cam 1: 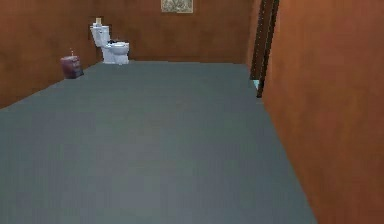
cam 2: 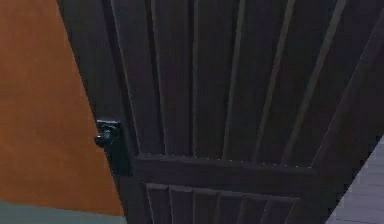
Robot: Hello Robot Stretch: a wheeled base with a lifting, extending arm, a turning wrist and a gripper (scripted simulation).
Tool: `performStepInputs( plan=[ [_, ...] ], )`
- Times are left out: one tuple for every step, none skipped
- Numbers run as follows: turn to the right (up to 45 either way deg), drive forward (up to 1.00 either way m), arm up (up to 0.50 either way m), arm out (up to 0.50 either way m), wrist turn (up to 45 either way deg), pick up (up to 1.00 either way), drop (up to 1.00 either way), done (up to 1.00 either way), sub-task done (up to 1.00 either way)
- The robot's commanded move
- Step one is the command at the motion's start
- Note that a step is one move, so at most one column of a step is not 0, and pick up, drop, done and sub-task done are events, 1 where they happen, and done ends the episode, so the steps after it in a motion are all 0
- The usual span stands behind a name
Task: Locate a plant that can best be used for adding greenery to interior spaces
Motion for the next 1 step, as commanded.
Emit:
performStepInputs(
  plan=[
    [6.0, 0.0, 0.0, 0.0, 0.0, 0.0, 0.0, 0.0, 0.0]
  ],
)
